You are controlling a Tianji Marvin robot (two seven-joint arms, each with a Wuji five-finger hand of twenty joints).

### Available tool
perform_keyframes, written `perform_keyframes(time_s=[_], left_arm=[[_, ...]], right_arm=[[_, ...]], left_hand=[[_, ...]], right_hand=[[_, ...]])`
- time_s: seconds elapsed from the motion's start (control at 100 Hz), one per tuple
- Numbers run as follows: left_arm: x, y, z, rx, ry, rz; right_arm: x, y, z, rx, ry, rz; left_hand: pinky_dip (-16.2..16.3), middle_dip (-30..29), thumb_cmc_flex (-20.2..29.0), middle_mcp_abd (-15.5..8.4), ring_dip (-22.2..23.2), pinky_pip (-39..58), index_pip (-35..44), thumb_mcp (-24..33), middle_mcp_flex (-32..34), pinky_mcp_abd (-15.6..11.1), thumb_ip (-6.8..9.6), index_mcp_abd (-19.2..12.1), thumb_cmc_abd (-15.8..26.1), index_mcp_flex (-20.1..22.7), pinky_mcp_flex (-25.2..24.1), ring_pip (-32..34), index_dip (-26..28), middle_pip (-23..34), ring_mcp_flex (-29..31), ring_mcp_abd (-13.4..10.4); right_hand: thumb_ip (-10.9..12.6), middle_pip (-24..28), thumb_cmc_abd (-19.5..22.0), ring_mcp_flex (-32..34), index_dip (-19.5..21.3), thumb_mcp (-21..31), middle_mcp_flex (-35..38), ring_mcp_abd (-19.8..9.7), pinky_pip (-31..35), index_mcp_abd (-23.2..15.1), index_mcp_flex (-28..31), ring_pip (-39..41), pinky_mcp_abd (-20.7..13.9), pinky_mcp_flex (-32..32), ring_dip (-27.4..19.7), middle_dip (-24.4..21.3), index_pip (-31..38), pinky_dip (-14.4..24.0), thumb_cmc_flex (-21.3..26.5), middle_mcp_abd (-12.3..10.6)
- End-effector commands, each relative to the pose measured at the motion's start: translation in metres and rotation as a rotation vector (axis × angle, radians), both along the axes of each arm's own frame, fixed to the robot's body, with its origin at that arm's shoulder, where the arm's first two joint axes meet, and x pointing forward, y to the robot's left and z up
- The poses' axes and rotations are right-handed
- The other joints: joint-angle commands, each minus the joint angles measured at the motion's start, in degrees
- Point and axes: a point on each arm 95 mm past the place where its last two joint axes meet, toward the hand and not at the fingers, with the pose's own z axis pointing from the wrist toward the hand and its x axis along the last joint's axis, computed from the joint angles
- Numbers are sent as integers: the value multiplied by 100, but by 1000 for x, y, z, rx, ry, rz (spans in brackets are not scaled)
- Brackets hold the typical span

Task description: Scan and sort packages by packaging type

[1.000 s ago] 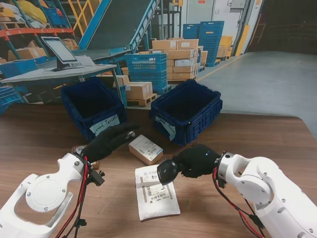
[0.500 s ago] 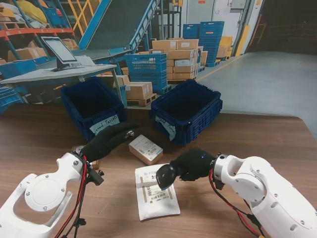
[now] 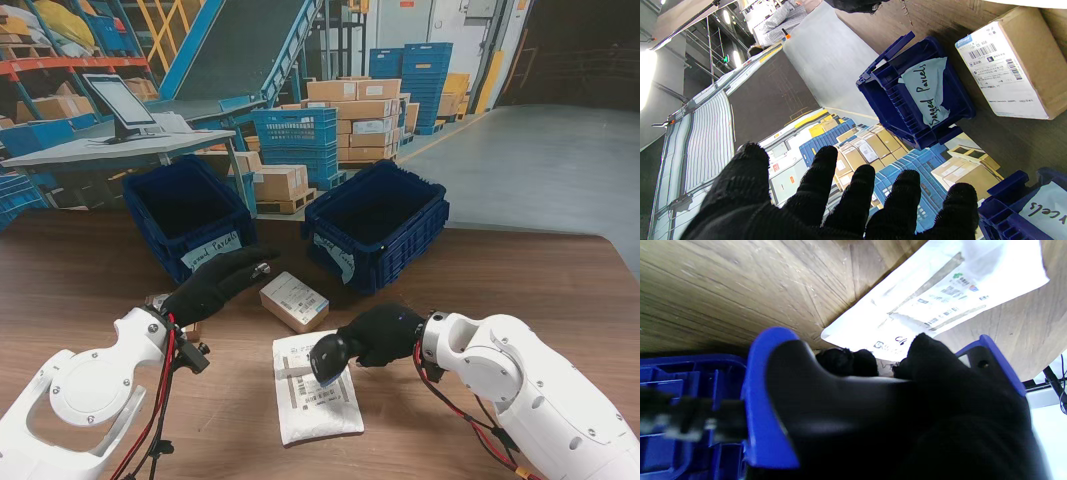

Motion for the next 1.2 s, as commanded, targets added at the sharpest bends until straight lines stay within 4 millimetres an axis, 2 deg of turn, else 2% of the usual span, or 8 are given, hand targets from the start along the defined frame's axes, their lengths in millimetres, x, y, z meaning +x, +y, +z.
perform_keyframes(time_s=[0.0, 0.52, 1.19], left_arm=[[-1, -2, -1, -3, 13, -14], [-1, -1, 0, -5, 16, -10], [-1, -1, -1, -2, 17, -12]], right_arm=[[1, 4, -1, -1, 5, 5], [2, 18, -18, 9, 24, 50], [1, 21, -19, 10, 20, 43]], left_hand=[[50, -56, -76, -116, -13, -125, 49, -253, 7, -65, 5, -211, 206, 64, 41, -130, 42, -3, -60, -28], [50, -55, -77, -111, -10, -122, 50, -253, 11, -63, 5, -215, 206, 66, 43, -124, 42, -2, -48, -26], [50, -56, -76, -108, -11, -121, 49, -254, 5, -65, 5, -195, 209, 66, 44, -127, 42, -3, -53, -23]], right_hand=[[-50, 6, 619, -28, 87, 671, -33, -64, -7, -528, 360, 23, -46, -8, -45, -32, 211, 88, 561, -98], [-40, 46, 623, -36, 87, 673, -40, -51, -21, -531, 353, 59, -51, -26, -33, -2, 210, 86, 552, -79], [-37, 10, 628, -68, 89, 653, -57, -51, -25, -527, 341, 48, -53, -53, -17, 6, 206, 87, 563, -92]])
